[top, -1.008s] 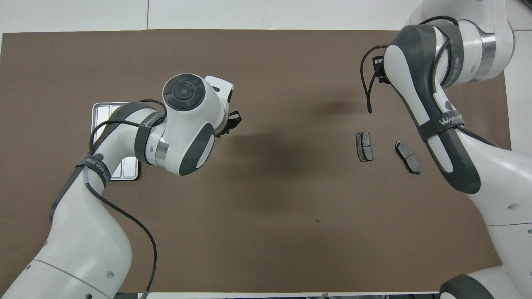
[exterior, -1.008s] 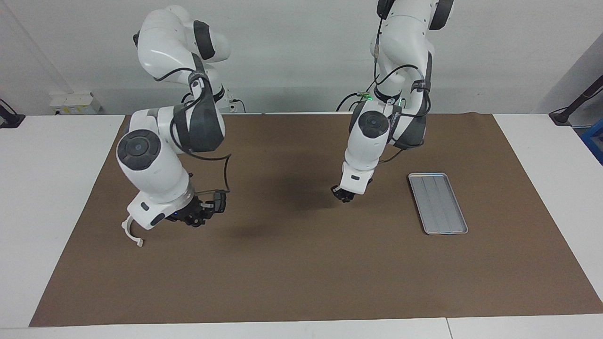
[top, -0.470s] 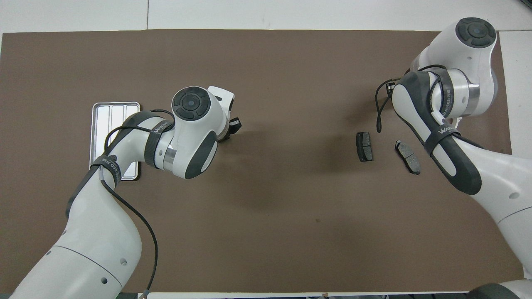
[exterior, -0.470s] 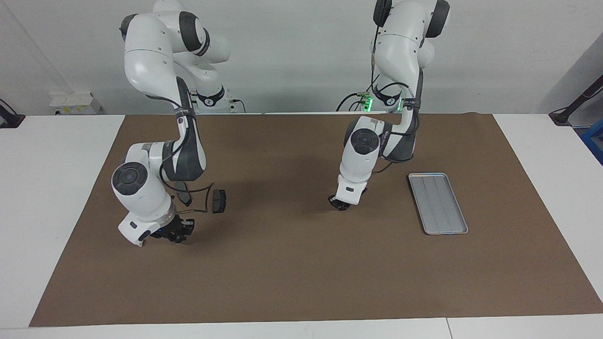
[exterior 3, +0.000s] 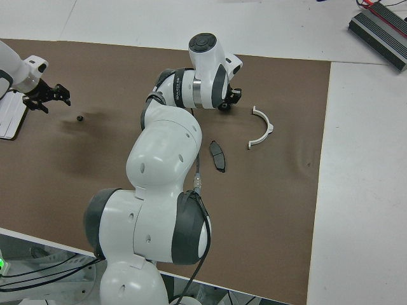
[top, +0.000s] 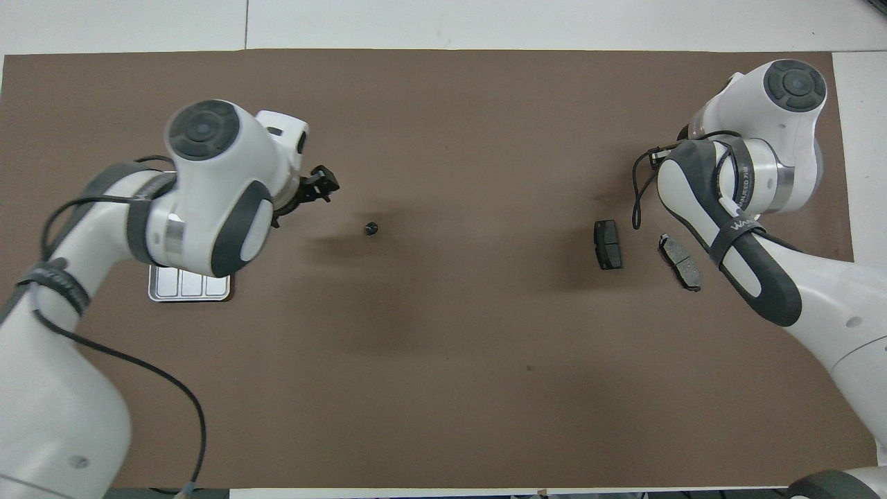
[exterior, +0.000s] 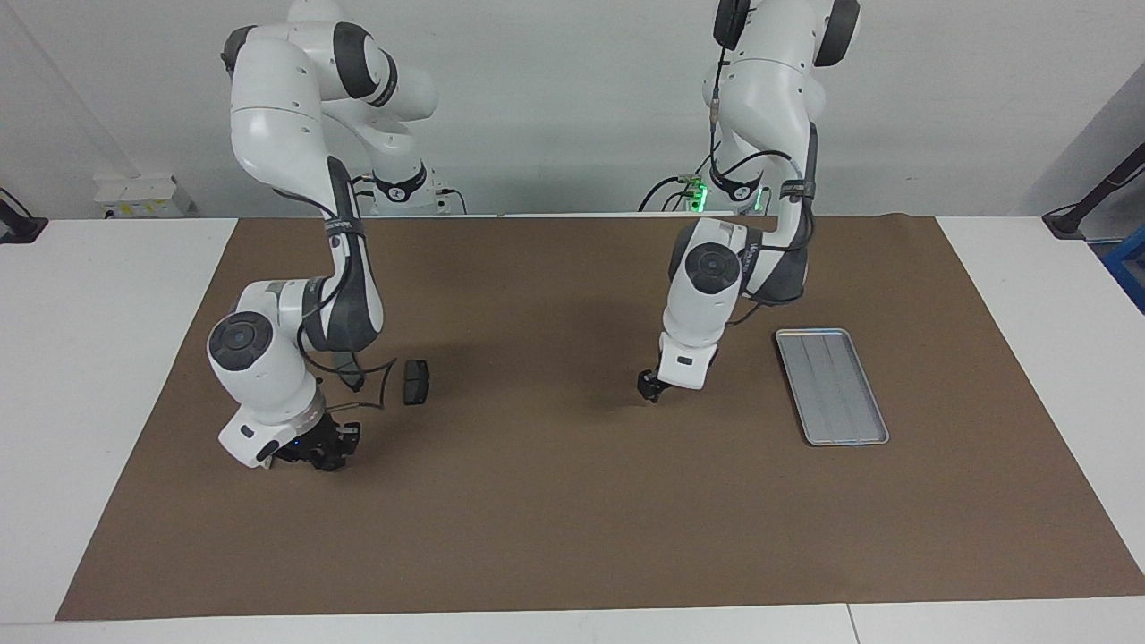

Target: Place bearing gear from tray to pile

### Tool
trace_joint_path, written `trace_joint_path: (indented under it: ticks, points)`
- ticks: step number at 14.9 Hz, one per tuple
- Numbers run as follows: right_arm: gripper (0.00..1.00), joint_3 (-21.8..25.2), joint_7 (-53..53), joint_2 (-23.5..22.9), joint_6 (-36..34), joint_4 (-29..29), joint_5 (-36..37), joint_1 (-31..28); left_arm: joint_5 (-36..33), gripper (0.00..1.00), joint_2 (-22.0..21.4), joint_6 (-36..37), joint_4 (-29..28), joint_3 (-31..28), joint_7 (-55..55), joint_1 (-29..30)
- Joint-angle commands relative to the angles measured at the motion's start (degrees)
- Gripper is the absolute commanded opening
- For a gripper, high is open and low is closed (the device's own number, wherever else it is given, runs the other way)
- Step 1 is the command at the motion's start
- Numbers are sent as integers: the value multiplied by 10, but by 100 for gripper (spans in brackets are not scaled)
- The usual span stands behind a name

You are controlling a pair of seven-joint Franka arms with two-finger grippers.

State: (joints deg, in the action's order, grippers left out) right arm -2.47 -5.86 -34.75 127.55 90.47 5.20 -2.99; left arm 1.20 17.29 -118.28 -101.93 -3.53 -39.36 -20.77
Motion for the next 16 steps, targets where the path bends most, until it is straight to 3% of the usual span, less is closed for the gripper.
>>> trace_joint_path:
  ticks: [1, 2, 5, 7, 9, 13, 16]
  points:
    - [94, -10, -2, 21, 3, 22, 6, -1, -6, 100, -92, 80, -24, 6, 153, 103]
    - [100, -10, 9, 27, -9, 19, 7, 5, -6, 100, -110, 105, -24, 6, 195, 127]
    - [100, -12, 108, 56, -111, -19, 4, 67, -6, 100, -165, 168, -27, 5, 266, 165]
    - [100, -14, 207, 59, -201, -86, -5, 131, -6, 100, -192, 190, -33, 3, 290, 170]
    - [100, -17, 312, 56, -245, -131, -16, 197, -6, 100, -205, 202, -41, 5, 302, 187]
    - [100, -16, 479, 50, -223, -147, -43, 303, -6, 100, -213, 199, -46, 5, 322, 202]
    - [100, -15, 604, -27, -230, -242, -41, 375, -7, 100, -204, 169, -39, 15, 342, 203]
